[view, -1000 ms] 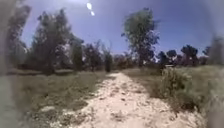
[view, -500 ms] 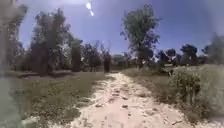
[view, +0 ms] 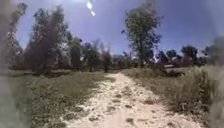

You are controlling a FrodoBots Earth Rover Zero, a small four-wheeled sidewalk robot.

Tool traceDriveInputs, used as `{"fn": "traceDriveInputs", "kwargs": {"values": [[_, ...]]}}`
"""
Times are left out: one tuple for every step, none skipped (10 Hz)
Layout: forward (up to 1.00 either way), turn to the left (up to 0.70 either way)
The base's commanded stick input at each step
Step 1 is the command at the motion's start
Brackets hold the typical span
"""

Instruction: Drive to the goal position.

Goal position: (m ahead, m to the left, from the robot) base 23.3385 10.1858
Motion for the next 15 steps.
{"fn": "traceDriveInputs", "kwargs": {"values": [[0.85,0.0],[0.85,0.0],[0.85,0.0],[0.85,0.0],[0.85,0.0],[0.85,0.0],[0.85,0.0],[0.85,0.0],[0.85,0.0],[0.85,0.0],[0.85,0.0],[0.85,0.0],[0.85,0.0],[0.85,0.0],[0.85,0.0]]}}
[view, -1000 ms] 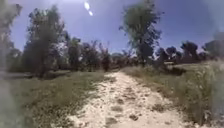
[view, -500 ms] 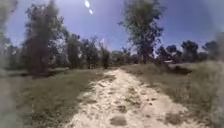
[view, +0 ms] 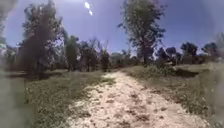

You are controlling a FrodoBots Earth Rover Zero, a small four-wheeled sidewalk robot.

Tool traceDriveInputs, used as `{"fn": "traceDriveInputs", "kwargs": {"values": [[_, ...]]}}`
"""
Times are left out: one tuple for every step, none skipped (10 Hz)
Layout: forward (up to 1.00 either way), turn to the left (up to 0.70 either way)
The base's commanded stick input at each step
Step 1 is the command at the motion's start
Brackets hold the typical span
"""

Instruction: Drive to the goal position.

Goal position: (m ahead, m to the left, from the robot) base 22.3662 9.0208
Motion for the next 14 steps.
{"fn": "traceDriveInputs", "kwargs": {"values": [[0.85,0.0],[0.85,0.0],[0.85,0.0],[0.85,0.0],[0.85,0.0],[0.85,0.0],[0.85,0.0],[0.85,0.0],[0.85,0.0],[0.85,0.0],[0.85,0.0],[0.85,0.0],[0.85,0.0],[0.85,0.0]]}}
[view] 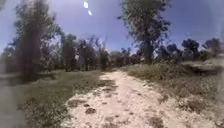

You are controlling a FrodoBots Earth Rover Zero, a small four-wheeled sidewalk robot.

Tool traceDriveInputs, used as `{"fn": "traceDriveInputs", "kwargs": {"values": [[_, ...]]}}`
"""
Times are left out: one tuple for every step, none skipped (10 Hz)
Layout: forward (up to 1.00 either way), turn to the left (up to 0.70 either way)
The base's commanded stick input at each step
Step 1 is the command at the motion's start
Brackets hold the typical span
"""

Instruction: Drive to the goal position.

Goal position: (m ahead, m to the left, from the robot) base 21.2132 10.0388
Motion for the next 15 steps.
{"fn": "traceDriveInputs", "kwargs": {"values": [[0.85,0.0],[0.85,0.0],[0.85,0.0],[0.85,0.0],[0.85,0.0],[0.85,0.0],[0.85,0.0],[0.85,0.0],[0.85,0.0],[0.85,-0.34],[0.85,-0.34],[0.85,-0.34],[0.85,-0.33],[0.85,-0.18],[0.85,0.0]]}}
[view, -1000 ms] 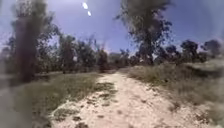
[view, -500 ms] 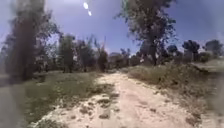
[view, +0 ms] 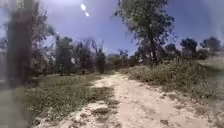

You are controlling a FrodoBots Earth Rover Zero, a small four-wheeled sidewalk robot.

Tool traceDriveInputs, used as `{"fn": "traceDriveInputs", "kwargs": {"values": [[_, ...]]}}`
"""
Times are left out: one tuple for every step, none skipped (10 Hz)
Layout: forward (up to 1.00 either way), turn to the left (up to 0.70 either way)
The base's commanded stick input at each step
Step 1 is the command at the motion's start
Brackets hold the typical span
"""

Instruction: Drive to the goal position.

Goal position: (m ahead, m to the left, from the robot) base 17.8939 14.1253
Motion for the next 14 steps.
{"fn": "traceDriveInputs", "kwargs": {"values": [[0.85,0.0],[0.85,0.0],[0.85,0.0],[0.85,0.0],[0.85,0.0],[0.85,0.0],[0.85,0.0],[0.85,0.0],[0.85,0.0],[0.85,0.17],[0.85,0.34],[0.85,0.34],[0.85,0.34],[0.85,0.34]]}}
